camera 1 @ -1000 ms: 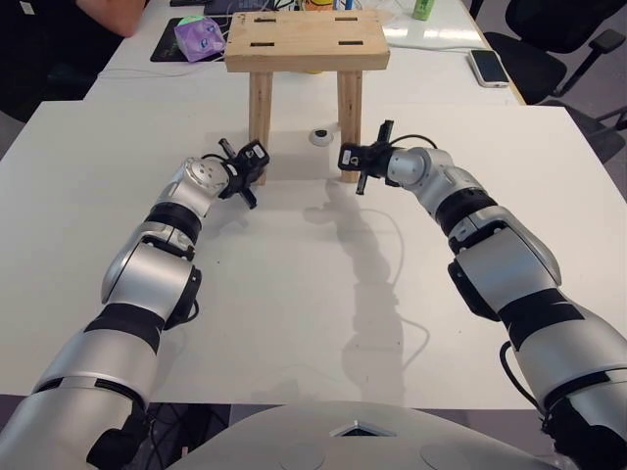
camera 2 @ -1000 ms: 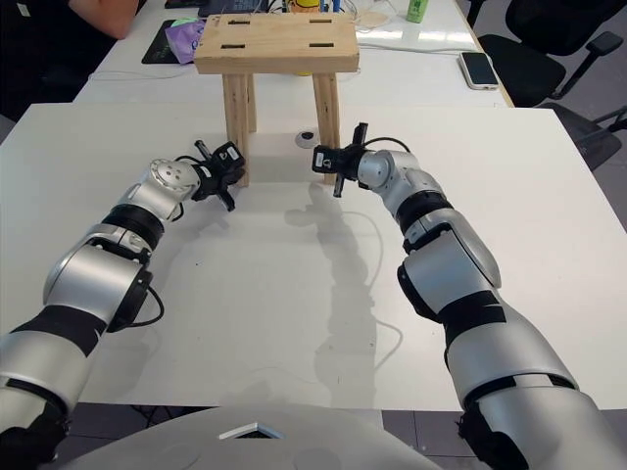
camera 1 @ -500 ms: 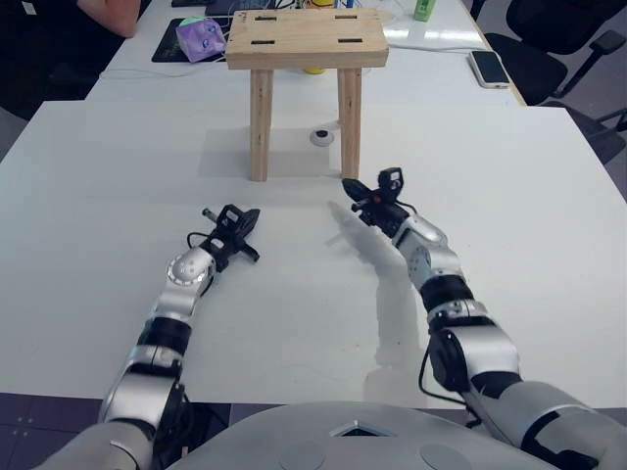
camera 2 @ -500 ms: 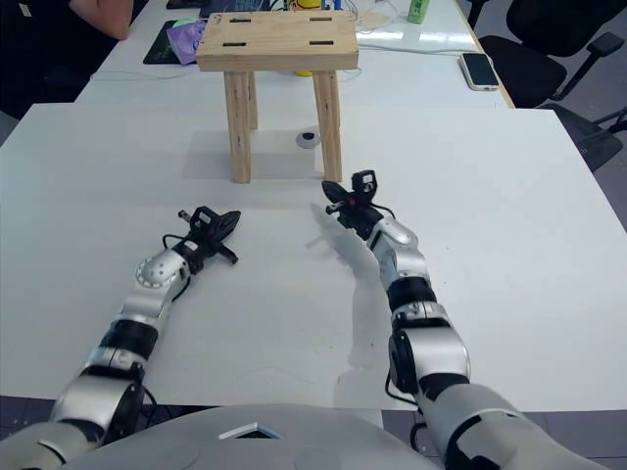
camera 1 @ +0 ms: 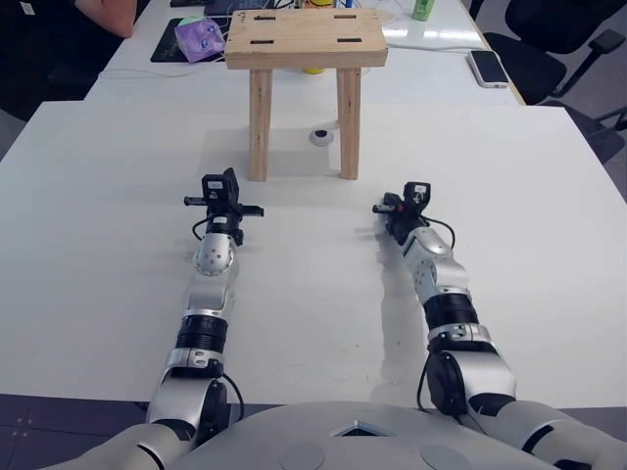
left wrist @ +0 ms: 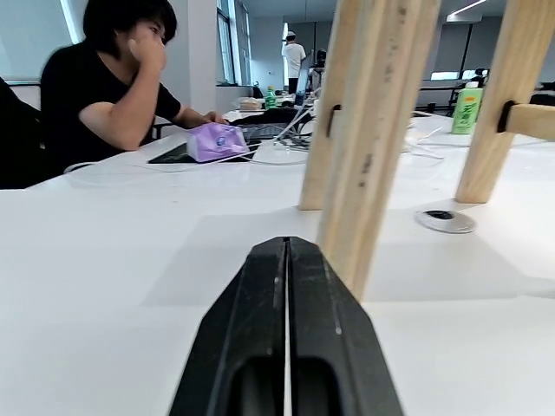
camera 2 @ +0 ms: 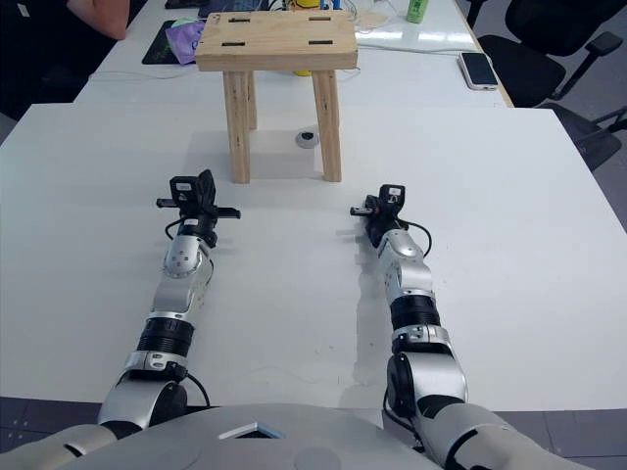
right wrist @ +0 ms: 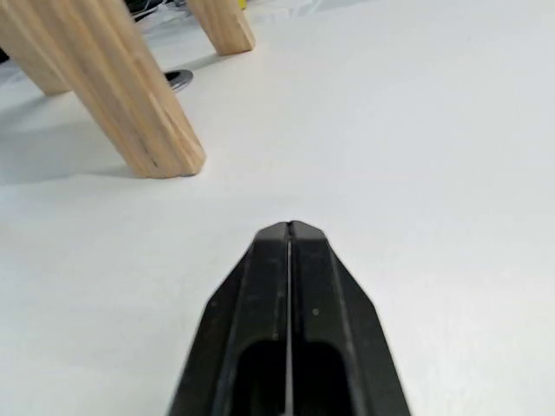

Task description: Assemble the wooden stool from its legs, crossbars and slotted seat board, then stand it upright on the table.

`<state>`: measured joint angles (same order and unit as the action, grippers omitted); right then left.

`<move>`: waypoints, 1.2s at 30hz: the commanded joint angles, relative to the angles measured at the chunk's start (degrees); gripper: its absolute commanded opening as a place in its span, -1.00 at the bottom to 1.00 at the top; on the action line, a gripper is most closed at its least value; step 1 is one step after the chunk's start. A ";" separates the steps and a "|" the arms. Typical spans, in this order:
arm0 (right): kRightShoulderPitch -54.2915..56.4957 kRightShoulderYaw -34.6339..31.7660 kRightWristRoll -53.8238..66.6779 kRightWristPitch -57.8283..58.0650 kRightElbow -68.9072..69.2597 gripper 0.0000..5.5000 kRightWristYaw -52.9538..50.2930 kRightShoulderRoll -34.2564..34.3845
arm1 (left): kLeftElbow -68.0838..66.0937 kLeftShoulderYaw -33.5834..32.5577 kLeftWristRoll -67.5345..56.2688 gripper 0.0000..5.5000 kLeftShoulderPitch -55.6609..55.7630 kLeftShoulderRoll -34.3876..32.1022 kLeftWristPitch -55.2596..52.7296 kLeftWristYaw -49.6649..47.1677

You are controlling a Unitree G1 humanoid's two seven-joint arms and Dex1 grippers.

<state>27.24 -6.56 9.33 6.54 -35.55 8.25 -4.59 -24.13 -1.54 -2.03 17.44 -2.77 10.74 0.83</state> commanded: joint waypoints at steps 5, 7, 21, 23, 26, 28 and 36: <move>5.31 0.99 -2.02 -11.18 -4.02 -1.00 -0.58 2.32 | -2.81 -0.90 1.01 -0.99 4.89 -1.36 5.77 1.14; 6.26 0.88 -1.81 -11.98 -5.46 -1.00 -0.17 2.52 | -4.25 -0.73 1.91 -0.99 6.17 -1.49 7.21 0.55; 7.66 1.74 -3.15 -16.13 -9.42 -1.00 0.44 3.56 | -11.66 -0.27 2.76 -0.99 10.90 1.42 12.01 -0.91; 7.32 2.25 -3.38 -16.33 -9.36 -1.00 0.78 3.71 | -12.30 -0.50 2.43 -0.99 10.90 1.80 12.07 -1.21; 7.78 2.56 -3.57 -16.80 -9.98 -1.00 0.92 3.61 | -13.10 -0.15 2.74 -0.99 10.63 1.77 12.82 -0.81; 8.13 2.73 -3.90 -17.25 -10.31 -1.00 0.85 3.51 | -13.64 -0.11 2.71 -0.99 10.61 1.89 13.26 -0.62; 9.10 2.39 -4.07 -17.88 -12.37 -1.00 1.46 3.18 | -14.87 -0.57 1.81 -0.99 11.16 2.16 13.75 -0.12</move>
<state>34.59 -3.99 5.39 -10.95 -46.83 9.31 -1.19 -38.13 -1.82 0.19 27.62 -0.80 24.30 0.34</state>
